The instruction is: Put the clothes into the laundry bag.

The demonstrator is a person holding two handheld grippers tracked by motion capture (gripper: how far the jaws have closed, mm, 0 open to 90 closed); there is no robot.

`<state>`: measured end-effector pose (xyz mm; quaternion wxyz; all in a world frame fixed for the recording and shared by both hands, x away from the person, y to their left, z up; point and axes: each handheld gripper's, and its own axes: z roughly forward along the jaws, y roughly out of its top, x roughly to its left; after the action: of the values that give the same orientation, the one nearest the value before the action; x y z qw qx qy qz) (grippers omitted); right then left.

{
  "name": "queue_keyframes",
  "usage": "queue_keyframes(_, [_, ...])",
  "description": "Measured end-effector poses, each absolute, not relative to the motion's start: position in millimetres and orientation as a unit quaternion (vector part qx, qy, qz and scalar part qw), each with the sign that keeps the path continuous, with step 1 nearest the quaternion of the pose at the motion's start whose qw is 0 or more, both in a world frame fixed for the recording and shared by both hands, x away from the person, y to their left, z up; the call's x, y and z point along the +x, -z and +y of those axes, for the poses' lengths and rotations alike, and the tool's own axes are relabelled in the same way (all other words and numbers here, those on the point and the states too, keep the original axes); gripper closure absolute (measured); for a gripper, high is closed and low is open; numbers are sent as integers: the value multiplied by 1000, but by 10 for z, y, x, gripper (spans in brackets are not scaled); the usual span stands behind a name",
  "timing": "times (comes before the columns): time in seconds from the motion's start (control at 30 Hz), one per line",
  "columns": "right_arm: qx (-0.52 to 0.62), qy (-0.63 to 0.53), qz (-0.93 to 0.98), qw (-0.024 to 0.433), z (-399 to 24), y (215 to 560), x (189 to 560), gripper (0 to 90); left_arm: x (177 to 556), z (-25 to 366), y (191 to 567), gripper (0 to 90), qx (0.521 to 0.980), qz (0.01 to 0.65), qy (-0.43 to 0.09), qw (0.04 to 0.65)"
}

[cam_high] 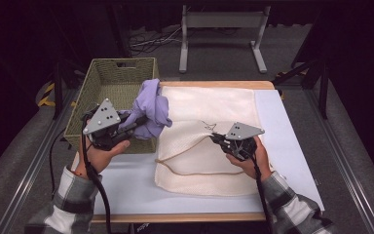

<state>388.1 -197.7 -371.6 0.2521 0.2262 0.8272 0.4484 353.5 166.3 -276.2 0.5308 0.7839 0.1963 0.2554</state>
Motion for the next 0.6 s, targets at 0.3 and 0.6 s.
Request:
queue_keyframes(0.3, [226, -448, 827, 252, -1976, 3715, 3883, 871, 3261, 1324, 2831, 794, 803, 140, -217, 537])
queue_keyframes(0.6, [226, -447, 828, 250, -1972, 3719, 3881, 871, 3216, 1013, 3054, 794, 828, 115, -168, 523])
